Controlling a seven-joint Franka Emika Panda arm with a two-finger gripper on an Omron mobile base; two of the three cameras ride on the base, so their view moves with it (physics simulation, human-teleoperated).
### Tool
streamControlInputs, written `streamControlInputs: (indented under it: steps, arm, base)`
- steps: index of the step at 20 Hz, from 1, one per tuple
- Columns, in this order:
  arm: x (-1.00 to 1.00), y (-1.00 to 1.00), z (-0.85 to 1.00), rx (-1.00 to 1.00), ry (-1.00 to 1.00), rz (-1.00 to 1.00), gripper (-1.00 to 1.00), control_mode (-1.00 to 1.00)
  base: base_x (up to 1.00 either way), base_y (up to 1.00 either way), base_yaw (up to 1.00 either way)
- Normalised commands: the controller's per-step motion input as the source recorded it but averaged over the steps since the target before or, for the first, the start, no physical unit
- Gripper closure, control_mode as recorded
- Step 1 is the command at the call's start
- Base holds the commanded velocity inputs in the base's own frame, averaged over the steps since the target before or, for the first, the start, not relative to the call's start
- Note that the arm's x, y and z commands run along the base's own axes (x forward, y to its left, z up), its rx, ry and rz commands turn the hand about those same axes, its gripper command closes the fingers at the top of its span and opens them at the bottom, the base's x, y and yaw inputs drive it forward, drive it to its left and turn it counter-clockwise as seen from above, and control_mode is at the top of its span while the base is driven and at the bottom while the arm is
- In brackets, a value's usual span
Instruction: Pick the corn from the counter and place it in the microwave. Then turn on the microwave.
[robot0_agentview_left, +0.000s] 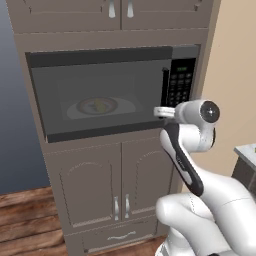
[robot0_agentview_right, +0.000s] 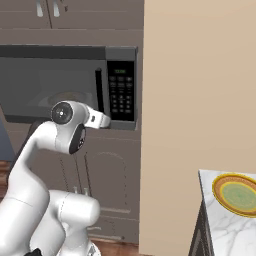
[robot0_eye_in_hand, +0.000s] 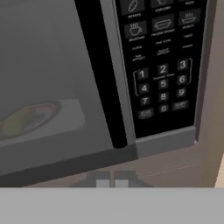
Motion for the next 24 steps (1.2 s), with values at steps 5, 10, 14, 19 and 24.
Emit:
streamControlInputs:
  steps: [5,10,14,19,24]
  arm:
    - [0.0,-0.12,0.12,0.12,0.07,-0.01,1.0,-1.0]
    - [0.0,-0.06,0.07,0.2,0.01,-0.01,1.0,-1.0]
    - [0.0,0.0,0.04,0.24,0.0,-0.03,1.0,-1.0]
    - [0.0,0.0,0.0,0.22,0.0,-0.03,1.0,-1.0]
    - [0.0,0.0,0.0,0.22,0.0,-0.04,1.0,-1.0]
  base:
    - [0.0,0.0,0.0]
    - [0.0,0.0,0.0]
    - [0.0,0.0,0.0]
    - [0.0,0.0,0.0]
    - [0.0,0.0,0.0]
